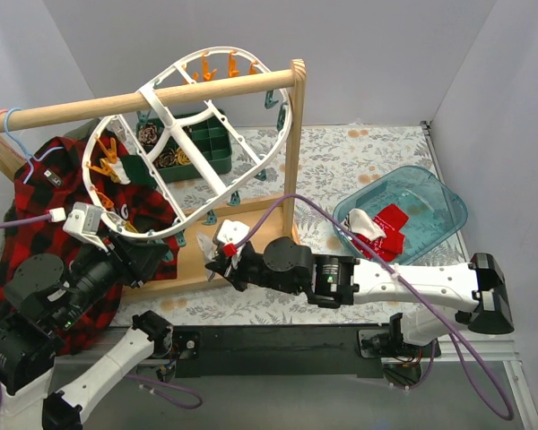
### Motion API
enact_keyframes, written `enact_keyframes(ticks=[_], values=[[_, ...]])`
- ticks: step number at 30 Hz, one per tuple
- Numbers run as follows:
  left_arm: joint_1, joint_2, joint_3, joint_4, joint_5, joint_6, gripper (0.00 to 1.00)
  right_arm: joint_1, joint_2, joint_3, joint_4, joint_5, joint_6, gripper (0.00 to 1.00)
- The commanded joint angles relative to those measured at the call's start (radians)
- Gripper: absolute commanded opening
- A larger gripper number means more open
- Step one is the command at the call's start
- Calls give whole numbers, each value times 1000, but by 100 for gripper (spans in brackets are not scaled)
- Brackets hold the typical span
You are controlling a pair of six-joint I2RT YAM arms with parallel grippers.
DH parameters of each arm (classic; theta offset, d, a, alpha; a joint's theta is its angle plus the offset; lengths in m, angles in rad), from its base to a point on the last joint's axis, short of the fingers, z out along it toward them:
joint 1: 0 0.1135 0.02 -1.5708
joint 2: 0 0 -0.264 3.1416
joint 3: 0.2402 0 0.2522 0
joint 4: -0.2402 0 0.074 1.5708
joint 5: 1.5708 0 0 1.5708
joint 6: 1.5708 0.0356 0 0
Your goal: Remove the socks clipped to the hanger
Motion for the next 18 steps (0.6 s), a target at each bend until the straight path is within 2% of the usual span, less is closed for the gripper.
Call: enact_keyframes(ticks=[1, 3, 7, 12, 15, 16, 18], values=[[-3, 1, 24, 67, 77, 74, 0, -23, -83, -45, 21, 102, 34, 1], [-2, 7, 19, 84, 158, 92, 0, -57, -151, -106, -11, 156, 60, 1], [-2, 12, -15, 165, 293, 96, 0, -273, -317, -232, -104, 196, 159, 1], [4, 43, -18, 275, 460, 114, 0, -503, -544, -321, -299, 380, 225, 1], [18, 66, -15, 352, 530, 138, 0, -655, -612, -350, -365, 437, 231, 1], [23, 72, -12, 378, 566, 149, 0, -736, -616, -361, -384, 437, 237, 1], [26, 86, -16, 418, 614, 139, 0, -821, -607, -376, -416, 397, 252, 1]])
